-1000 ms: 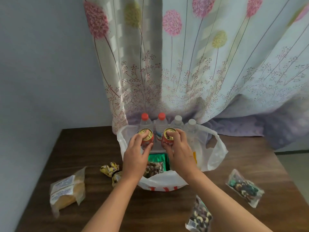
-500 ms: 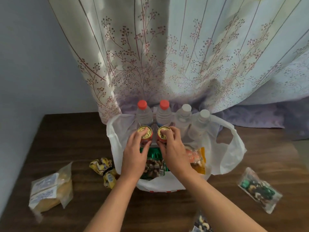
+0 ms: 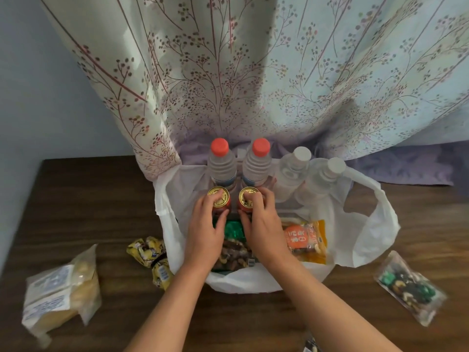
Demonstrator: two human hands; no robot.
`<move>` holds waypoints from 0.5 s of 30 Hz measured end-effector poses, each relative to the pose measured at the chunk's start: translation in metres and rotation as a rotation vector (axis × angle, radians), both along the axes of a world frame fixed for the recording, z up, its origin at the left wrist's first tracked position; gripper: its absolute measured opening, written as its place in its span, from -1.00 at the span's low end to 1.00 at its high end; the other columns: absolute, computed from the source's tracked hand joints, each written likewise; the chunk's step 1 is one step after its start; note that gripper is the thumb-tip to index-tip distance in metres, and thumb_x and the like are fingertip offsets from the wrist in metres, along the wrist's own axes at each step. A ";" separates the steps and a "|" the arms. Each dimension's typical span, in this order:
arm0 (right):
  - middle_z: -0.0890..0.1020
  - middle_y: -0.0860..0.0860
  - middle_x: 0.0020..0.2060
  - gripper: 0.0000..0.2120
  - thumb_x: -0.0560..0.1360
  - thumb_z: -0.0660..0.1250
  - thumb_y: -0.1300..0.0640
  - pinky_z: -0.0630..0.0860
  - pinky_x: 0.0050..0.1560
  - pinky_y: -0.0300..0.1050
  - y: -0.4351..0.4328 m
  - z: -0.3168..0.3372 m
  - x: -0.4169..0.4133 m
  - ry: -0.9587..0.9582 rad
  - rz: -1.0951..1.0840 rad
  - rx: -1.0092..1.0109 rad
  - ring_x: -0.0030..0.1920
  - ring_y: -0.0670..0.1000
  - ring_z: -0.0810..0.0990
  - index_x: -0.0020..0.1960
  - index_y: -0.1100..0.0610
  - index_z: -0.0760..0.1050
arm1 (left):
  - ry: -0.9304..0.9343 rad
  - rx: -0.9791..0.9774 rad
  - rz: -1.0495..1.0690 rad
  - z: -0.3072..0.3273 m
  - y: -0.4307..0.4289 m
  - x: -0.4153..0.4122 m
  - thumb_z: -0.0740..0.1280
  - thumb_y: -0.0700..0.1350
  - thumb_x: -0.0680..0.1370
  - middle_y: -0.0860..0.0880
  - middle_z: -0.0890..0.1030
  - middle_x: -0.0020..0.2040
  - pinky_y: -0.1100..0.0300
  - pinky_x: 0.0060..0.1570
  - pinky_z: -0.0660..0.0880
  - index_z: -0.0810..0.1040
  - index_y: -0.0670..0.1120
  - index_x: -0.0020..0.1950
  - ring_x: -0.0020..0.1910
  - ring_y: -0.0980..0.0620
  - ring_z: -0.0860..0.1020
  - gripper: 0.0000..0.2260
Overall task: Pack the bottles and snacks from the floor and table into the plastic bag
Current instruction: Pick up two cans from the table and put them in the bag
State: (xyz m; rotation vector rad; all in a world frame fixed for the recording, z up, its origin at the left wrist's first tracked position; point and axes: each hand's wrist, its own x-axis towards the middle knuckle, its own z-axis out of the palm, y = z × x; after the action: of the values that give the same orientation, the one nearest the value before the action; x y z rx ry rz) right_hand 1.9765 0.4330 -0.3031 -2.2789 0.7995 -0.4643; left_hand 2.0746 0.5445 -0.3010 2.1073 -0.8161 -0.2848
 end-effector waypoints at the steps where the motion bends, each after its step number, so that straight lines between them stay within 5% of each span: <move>1: 0.33 0.09 0.40 -0.62 0.58 0.38 0.21 0.61 0.22 -0.01 -0.001 -0.002 0.001 0.003 0.000 0.000 0.30 0.13 0.53 0.30 0.05 0.30 | 0.011 -0.004 0.000 -0.003 -0.001 0.001 0.40 -0.19 0.60 0.05 0.50 0.31 0.52 0.24 0.31 0.45 0.04 0.39 0.28 0.32 0.40 -0.62; 15: 0.33 0.11 0.37 -0.69 0.57 0.37 0.25 0.63 0.06 0.12 -0.004 -0.030 0.013 0.097 -0.008 0.060 0.21 0.21 0.57 0.22 0.11 0.33 | 0.065 0.010 -0.021 -0.034 -0.014 0.005 0.39 -0.24 0.60 -0.01 0.48 0.28 0.50 0.27 0.30 0.45 0.00 0.36 0.29 0.13 0.45 -0.63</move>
State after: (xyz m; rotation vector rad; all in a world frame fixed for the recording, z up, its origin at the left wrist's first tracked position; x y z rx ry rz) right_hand 1.9898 0.4286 -0.3331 -2.2579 0.8590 -0.3309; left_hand 2.0794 0.5306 -0.3346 2.0891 -0.8003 -0.3675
